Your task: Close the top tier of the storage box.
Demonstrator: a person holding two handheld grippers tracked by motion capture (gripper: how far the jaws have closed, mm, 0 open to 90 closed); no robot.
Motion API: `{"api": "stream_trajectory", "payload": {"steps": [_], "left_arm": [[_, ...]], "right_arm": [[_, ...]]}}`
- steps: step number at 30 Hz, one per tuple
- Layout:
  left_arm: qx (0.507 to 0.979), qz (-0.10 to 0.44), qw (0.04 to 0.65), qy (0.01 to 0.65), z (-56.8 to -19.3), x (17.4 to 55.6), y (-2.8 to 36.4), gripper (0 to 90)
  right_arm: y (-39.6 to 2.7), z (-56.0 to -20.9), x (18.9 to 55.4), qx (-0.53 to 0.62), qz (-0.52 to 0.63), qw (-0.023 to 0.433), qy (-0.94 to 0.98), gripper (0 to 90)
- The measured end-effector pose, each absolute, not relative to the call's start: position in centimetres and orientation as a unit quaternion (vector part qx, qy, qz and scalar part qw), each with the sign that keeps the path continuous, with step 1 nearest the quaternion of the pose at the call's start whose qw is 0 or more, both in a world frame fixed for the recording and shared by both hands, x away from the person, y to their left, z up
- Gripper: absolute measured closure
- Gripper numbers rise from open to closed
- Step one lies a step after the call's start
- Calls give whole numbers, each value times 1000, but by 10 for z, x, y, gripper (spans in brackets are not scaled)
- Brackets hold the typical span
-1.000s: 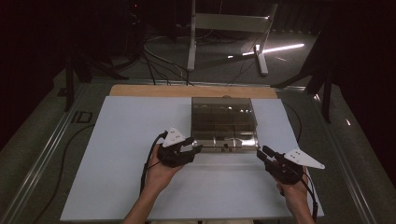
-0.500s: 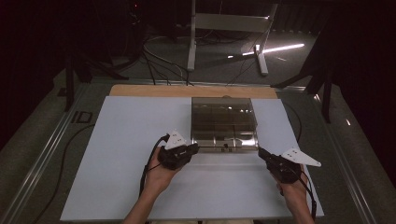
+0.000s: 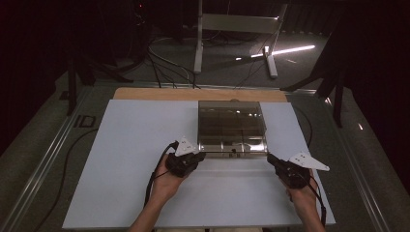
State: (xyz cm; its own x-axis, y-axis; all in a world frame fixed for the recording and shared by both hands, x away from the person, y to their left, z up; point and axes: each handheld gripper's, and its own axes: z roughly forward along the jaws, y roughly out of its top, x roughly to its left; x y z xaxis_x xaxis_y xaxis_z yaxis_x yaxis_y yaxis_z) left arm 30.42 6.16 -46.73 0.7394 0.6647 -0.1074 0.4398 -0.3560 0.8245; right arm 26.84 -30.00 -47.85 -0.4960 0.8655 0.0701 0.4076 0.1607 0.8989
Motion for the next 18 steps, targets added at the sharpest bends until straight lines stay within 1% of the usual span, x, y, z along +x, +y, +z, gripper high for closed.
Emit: {"api": "stream_trajectory", "payload": {"steps": [18], "left_arm": [[817, 126, 452, 336, -469, 305, 58, 900]], "right_arm": [[-297, -483, 275, 450, 465, 241, 723, 900]]}}
